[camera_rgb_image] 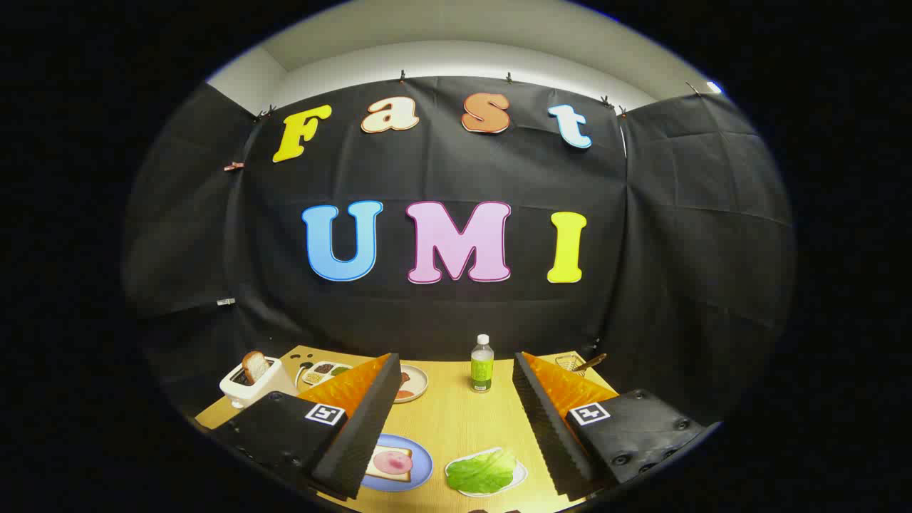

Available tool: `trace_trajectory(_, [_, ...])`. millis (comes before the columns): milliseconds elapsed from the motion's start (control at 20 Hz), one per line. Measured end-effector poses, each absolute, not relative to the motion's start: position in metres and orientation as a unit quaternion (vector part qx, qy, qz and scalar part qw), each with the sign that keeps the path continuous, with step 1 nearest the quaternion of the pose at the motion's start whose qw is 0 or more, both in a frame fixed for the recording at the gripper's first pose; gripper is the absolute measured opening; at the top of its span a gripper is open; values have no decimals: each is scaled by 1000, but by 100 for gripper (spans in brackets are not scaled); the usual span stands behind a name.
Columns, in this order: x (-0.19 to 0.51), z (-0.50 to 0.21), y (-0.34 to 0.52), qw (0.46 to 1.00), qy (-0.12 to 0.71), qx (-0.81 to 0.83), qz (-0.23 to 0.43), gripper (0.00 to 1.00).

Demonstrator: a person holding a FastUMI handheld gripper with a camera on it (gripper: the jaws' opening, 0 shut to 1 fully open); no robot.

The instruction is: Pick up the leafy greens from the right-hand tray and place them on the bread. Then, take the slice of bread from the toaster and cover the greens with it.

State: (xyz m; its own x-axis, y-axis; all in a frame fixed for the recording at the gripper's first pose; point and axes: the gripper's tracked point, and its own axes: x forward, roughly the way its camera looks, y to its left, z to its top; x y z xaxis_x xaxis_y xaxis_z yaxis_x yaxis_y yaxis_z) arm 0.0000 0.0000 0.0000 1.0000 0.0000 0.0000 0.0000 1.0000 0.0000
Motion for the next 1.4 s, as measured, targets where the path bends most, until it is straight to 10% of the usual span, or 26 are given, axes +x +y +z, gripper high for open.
trace_trajectory(1400, [23,-67,-11,997,73,25,-17,98])
